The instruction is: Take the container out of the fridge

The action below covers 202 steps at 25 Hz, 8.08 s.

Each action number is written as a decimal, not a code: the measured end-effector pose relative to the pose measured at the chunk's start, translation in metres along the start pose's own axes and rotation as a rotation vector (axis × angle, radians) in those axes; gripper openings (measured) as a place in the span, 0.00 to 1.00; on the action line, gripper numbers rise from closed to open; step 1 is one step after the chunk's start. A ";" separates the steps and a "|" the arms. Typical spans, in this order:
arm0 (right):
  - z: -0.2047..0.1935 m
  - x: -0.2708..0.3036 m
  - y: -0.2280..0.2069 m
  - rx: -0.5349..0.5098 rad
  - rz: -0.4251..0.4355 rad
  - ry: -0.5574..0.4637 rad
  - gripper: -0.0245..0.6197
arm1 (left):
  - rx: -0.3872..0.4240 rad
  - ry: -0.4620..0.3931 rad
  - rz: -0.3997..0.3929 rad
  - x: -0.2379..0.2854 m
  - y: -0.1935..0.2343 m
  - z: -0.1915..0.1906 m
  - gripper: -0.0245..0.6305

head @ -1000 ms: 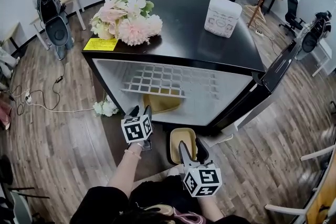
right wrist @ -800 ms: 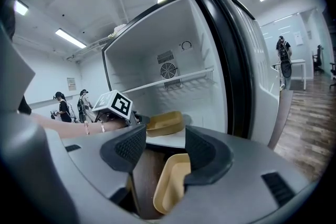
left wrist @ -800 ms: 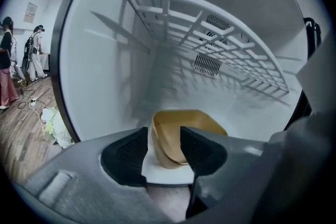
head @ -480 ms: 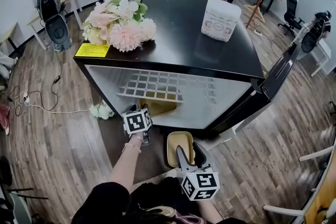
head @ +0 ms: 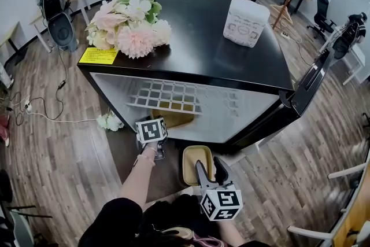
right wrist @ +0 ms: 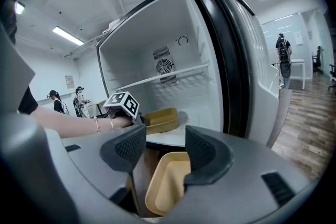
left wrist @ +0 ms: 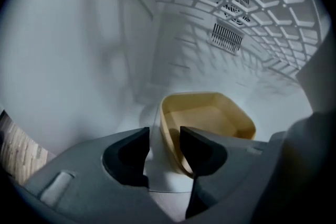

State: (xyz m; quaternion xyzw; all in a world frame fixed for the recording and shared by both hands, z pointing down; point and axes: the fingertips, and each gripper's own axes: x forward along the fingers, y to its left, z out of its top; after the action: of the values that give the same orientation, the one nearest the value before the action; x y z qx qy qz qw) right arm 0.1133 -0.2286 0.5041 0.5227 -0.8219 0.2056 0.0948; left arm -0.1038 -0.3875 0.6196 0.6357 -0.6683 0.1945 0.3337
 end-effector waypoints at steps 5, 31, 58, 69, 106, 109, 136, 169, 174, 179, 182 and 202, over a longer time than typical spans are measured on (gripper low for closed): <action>-0.001 0.002 -0.002 0.005 -0.003 0.007 0.41 | 0.010 0.027 0.002 0.003 -0.002 -0.001 0.30; -0.009 -0.001 -0.003 -0.001 -0.004 0.033 0.37 | 0.000 -0.041 -0.004 -0.015 0.001 0.019 0.05; -0.015 -0.009 0.030 -0.039 0.036 0.025 0.36 | 0.026 -0.091 -0.037 -0.097 0.037 -0.024 0.05; -0.022 -0.017 0.058 -0.063 0.041 0.021 0.36 | 0.002 -0.054 -0.029 -0.113 0.064 -0.058 0.05; -0.047 -0.039 0.073 -0.069 -0.024 0.049 0.36 | -0.002 0.138 0.078 -0.096 0.106 -0.155 0.05; -0.050 -0.038 0.071 -0.070 -0.030 0.056 0.36 | -0.004 0.151 0.084 -0.095 0.107 -0.158 0.05; -0.062 -0.036 0.078 -0.038 -0.002 0.079 0.38 | 0.003 0.021 0.048 -0.119 0.097 -0.146 0.26; -0.080 -0.055 0.114 -0.051 -0.056 -0.033 0.11 | 0.121 -0.446 -0.491 -0.257 0.038 -0.110 0.15; -0.093 -0.050 0.104 -0.013 -0.091 0.000 0.05 | 0.137 -0.426 -0.507 -0.258 0.030 -0.116 0.09; -0.097 -0.051 0.099 -0.033 -0.116 0.021 0.05 | 0.125 -0.414 -0.562 -0.261 0.020 -0.125 0.08; -0.096 -0.053 0.099 -0.039 -0.116 0.020 0.05 | 0.135 -0.393 -0.591 -0.262 0.014 -0.130 0.06; -0.106 -0.076 0.096 -0.081 -0.134 0.024 0.05 | 0.230 -0.378 -0.583 -0.274 -0.002 -0.144 0.05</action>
State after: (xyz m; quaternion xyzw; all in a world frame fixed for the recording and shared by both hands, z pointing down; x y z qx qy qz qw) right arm 0.0542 -0.0848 0.5479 0.5696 -0.7917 0.1716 0.1391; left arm -0.0819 -0.0917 0.5299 0.8576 -0.4826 0.0443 0.1722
